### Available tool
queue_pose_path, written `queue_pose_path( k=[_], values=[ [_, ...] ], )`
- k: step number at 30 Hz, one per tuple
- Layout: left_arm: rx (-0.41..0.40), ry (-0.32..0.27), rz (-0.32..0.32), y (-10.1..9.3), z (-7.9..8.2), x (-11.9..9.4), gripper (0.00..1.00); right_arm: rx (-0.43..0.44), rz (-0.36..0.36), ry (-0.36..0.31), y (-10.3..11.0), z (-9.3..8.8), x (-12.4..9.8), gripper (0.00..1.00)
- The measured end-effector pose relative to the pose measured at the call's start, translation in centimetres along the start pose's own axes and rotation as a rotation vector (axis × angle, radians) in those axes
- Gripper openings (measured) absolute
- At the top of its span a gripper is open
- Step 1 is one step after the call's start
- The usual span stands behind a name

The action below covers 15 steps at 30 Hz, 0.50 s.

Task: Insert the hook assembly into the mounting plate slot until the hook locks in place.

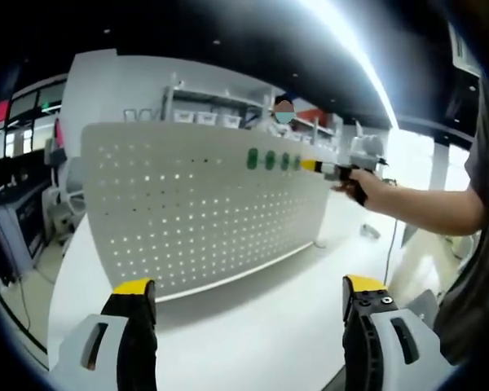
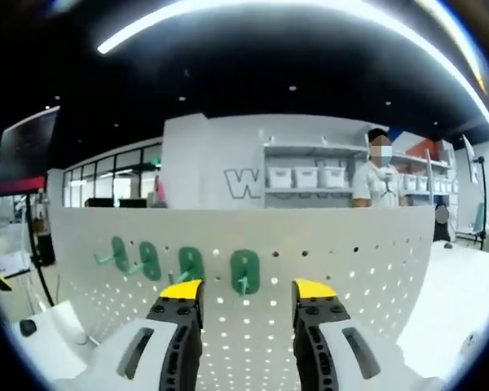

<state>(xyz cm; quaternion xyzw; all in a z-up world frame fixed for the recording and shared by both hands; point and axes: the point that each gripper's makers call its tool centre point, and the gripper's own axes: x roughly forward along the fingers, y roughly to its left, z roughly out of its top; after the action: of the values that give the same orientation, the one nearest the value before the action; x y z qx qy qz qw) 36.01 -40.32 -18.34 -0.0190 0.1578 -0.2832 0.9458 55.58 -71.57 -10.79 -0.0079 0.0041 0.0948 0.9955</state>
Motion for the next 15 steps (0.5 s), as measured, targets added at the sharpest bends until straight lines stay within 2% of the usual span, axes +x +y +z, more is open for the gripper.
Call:
queue_pose_path(
  k=[2,6,9,11,15],
  values=[
    [0.002,-0.005,0.002,0.0,0.1,-0.1,0.97,-0.013,0.012,0.017,0.5,-0.3,-0.8,0.50],
    [0.002,-0.003,0.008,0.0,0.0,-0.2,0.98,-0.025,0.018,0.067,1.0,-1.7,-2.3,0.68],
    [0.008,-0.002,0.008,-0.1,-0.1,-0.4,0.99,-0.076,0.049,0.110,1.6,-2.8,-3.7,0.72],
    [0.016,-0.004,0.009,-0.1,-0.1,-0.5,0.99,-0.107,0.042,0.130,1.5,-3.4,-4.9,0.77],
    [0.022,-0.005,0.012,0.0,-0.1,-0.6,0.99,-0.101,0.049,0.180,1.3,-5.2,-7.3,0.84]
  ],
)
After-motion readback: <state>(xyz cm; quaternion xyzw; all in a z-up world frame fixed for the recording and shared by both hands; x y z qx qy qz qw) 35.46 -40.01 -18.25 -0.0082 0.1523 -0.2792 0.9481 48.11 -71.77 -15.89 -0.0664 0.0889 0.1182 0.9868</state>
